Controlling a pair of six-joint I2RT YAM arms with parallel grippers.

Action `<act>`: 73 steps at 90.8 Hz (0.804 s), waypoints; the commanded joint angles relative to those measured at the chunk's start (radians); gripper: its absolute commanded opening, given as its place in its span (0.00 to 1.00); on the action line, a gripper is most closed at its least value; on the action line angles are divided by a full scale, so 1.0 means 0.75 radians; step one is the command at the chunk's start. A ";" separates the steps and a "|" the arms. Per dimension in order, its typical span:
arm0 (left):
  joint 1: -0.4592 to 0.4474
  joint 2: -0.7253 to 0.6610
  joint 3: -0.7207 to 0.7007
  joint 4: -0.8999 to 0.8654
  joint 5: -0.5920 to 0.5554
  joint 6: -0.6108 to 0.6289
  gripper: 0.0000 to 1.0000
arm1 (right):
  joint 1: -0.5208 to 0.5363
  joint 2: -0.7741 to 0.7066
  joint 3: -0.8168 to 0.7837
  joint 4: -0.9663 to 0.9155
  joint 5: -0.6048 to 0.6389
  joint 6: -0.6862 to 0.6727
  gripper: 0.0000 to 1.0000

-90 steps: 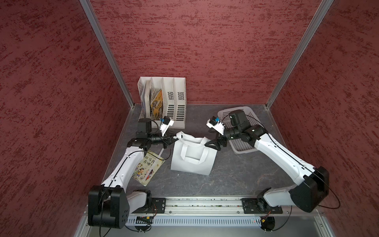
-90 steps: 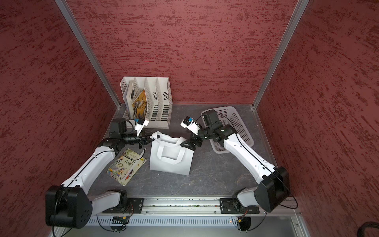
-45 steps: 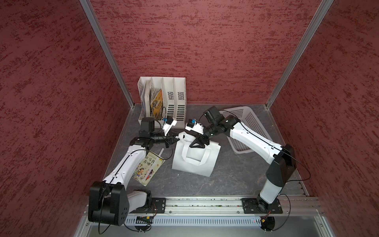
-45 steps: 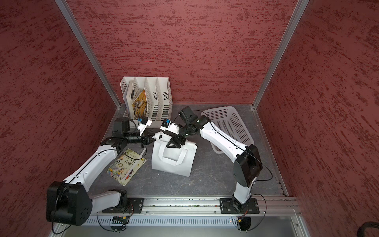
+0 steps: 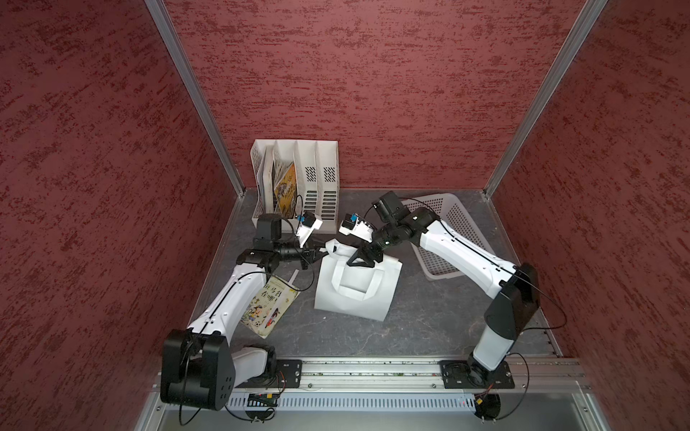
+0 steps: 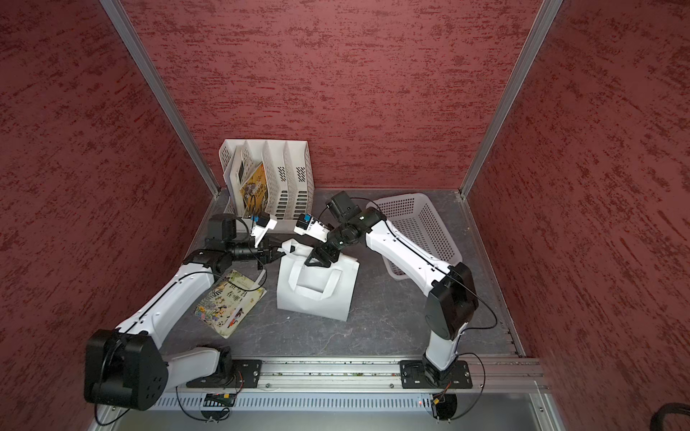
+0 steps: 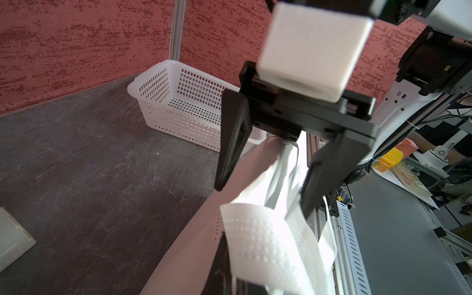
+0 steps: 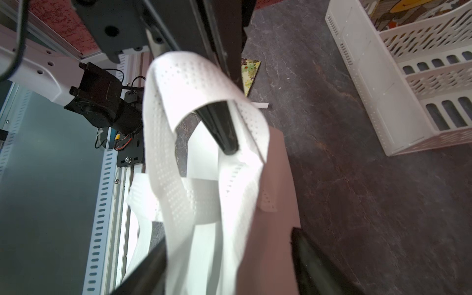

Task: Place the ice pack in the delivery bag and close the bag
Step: Seal the delivery bag at the center of the board.

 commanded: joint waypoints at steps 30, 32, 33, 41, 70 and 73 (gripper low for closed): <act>0.046 -0.018 0.017 0.009 0.034 0.061 0.00 | -0.111 -0.183 -0.196 -0.106 0.052 -0.022 0.13; 0.048 -0.019 0.017 0.016 0.033 0.057 0.00 | -0.111 -0.180 -0.195 -0.097 0.052 -0.016 0.02; 0.049 -0.020 0.017 0.018 0.032 0.055 0.00 | -0.111 -0.179 -0.195 -0.091 0.052 -0.012 0.00; 0.052 -0.029 0.019 0.040 0.025 0.043 0.00 | -0.111 -0.187 -0.196 0.009 0.047 0.036 0.00; 0.103 -0.352 -0.184 0.097 -0.209 0.067 1.00 | -0.125 -0.592 -0.546 0.580 0.307 0.246 0.99; 0.123 -0.436 -0.227 0.125 -0.250 0.037 1.00 | -0.141 -0.699 -0.647 0.697 0.362 0.293 0.99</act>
